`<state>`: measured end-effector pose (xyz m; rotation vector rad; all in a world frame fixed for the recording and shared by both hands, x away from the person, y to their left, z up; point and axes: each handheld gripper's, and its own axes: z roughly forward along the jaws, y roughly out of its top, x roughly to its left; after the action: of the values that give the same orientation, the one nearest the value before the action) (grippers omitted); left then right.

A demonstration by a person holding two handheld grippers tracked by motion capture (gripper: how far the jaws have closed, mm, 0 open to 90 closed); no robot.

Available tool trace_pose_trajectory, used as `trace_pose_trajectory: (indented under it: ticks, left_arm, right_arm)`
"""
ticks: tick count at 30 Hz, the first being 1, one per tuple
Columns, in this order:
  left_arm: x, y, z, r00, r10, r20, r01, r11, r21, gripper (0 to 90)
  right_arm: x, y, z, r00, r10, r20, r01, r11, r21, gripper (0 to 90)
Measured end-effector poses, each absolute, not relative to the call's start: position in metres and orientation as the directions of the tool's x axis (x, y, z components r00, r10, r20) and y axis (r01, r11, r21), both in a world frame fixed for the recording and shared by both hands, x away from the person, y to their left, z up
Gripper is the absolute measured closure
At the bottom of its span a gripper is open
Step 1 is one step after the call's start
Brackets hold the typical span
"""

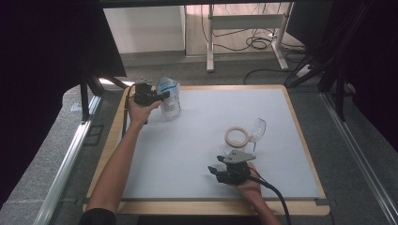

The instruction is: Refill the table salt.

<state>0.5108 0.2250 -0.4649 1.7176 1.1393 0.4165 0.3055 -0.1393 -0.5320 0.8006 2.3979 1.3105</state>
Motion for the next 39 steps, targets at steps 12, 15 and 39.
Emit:
trace_pose_trajectory:
  ticks: [12,15,39]
  left_arm:
    - [0.507,0.219,-0.464,0.537,0.816,-0.211,0.493,-0.101,0.864,87.7]
    - [0.506,0.217,-0.464,0.54,0.813,-0.217,0.492,-0.096,0.865,88.3]
    - [0.47,0.213,-0.444,0.617,0.741,-0.265,0.446,-0.051,0.894,89.9]
  right_arm:
    - [0.305,-0.14,-0.532,-0.801,0.598,0.006,0.326,0.428,0.843,44.1]
    - [0.305,-0.14,-0.532,-0.801,0.599,0.005,0.325,0.427,0.844,44.1]
    - [0.303,-0.139,-0.53,-0.794,0.608,-0.011,0.306,0.415,0.857,44.1]
